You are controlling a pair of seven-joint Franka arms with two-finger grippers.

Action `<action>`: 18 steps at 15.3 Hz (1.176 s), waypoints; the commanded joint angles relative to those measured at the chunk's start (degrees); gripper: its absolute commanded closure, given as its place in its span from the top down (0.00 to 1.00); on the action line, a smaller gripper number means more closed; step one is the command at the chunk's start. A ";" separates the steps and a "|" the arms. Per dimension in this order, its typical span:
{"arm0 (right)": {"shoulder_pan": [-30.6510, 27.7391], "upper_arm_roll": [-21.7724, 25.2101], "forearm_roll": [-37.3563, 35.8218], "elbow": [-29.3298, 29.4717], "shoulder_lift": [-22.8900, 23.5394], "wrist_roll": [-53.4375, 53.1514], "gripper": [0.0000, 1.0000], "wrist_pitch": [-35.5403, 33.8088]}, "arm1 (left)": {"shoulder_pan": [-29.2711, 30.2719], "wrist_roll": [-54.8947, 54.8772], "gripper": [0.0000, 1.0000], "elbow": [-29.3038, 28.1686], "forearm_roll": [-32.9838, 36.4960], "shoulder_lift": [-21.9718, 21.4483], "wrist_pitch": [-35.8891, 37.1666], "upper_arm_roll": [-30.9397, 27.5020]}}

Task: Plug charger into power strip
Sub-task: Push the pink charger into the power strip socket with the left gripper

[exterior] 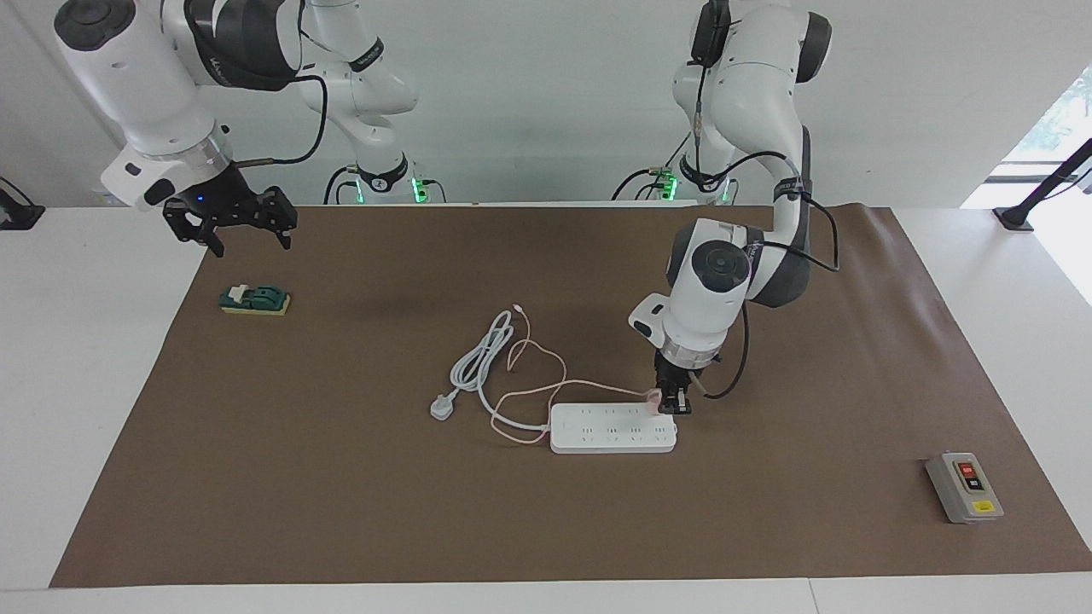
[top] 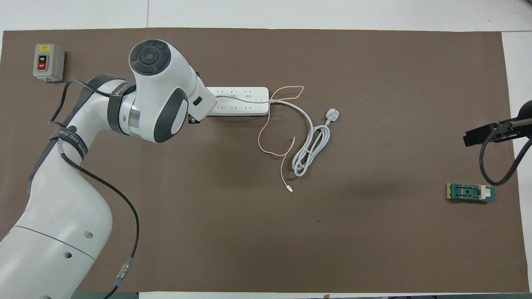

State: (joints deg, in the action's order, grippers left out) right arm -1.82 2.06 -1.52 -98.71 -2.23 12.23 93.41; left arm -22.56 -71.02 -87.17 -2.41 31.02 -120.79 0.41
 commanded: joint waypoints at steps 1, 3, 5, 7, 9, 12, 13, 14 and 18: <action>-0.64 -0.57 -0.94 -1.40 -1.29 0.69 1.00 0.37 | 1.29 -3.95 0.00 3.67 -5.14 3.95 4.86 0.82; -0.64 -0.57 -0.94 -1.40 -1.29 0.69 1.00 0.37 | 1.38 -4.30 0.00 5.78 -5.14 5.01 6.70 1.08; -0.73 -0.57 -0.94 -1.40 -1.29 0.69 1.00 0.37 | 0.60 -4.04 0.00 5.26 -5.06 4.93 6.62 0.99; -0.73 -0.57 -0.94 -1.40 -1.29 0.69 1.00 0.37 | 0.42 -4.04 0.00 4.82 -4.71 4.84 6.18 0.99; -0.64 -0.57 -0.94 -1.40 -1.29 0.69 1.00 0.37 | -0.37 -4.13 0.00 4.91 -2.53 4.75 6.18 0.90; -0.73 -0.57 -0.94 -1.40 -1.29 0.69 1.00 0.37 | -0.03 -4.39 0.00 4.03 -0.40 4.75 5.48 1.17; -0.64 -0.57 -0.94 -1.40 -1.29 0.69 1.00 0.37 | 0.15 -4.57 0.00 3.25 -0.66 4.58 4.17 1.17; -0.73 -0.57 -0.94 -1.40 -1.29 0.69 1.00 0.37 | 0.41 -5.18 0.00 2.37 -1.36 4.40 3.29 1.17; -0.64 -0.57 -0.94 -1.40 -1.29 0.69 1.00 0.37 | 1.91 -5.71 0.00 -0.10 -4.26 3.52 1.53 1.25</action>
State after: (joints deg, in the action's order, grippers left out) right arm -1.82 2.06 -1.52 -98.71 -2.23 12.23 93.41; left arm -21.66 -75.22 -83.71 -4.47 35.19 -118.95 1.02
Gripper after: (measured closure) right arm 0.000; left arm 0.978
